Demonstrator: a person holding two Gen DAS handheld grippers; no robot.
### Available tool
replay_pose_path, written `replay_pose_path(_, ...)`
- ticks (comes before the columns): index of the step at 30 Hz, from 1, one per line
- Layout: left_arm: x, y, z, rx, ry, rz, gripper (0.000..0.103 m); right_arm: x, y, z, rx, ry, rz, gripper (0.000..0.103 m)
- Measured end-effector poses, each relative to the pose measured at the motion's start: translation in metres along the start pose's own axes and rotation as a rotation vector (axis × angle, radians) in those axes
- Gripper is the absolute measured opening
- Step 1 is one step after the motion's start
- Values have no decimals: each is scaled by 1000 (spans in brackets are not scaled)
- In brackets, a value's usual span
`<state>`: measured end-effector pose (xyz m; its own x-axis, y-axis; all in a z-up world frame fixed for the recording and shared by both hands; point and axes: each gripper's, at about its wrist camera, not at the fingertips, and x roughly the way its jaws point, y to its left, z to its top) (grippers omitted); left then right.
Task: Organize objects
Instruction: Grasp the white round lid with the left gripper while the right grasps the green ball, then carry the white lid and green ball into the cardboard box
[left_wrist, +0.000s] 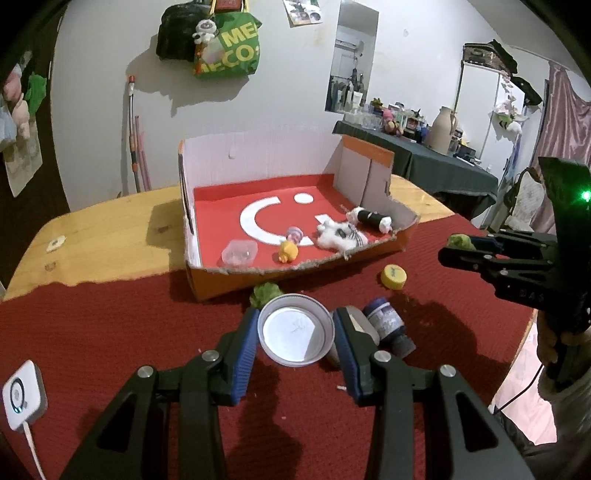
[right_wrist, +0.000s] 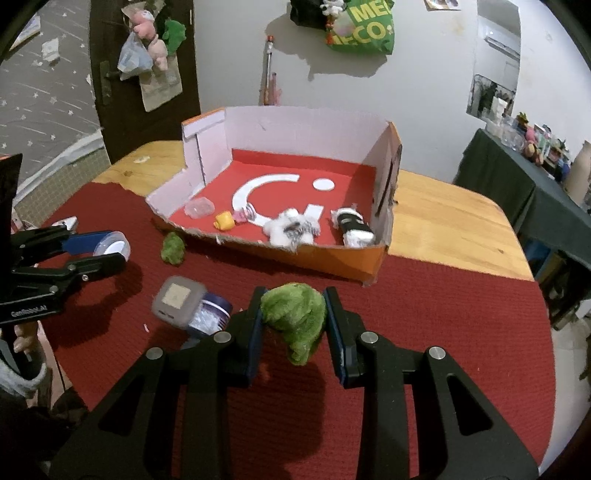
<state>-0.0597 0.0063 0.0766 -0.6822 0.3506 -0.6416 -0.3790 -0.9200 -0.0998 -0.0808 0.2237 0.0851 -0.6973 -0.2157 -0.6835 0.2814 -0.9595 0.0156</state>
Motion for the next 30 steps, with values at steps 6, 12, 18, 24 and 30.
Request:
replay_pose_path(6,2,1,29,40,-32,1,43,-2,2,31,-37,-35,8,29)
replay_pose_path(12,32,9,63,42,4,-9,43,21,-4,72,-47,-11,19,29)
replay_pose_path(18,76,21,89,40,73,-6,43,67,-16,104,-15,72,37,29)
replay_pose_path(24,126,36,104,16,168,-13,43,122,-28,120,14,184,21,29)
replay_pose_path(30,159,45,106,-1,242,-10,43,164,-38,124,22,292,-3,29)
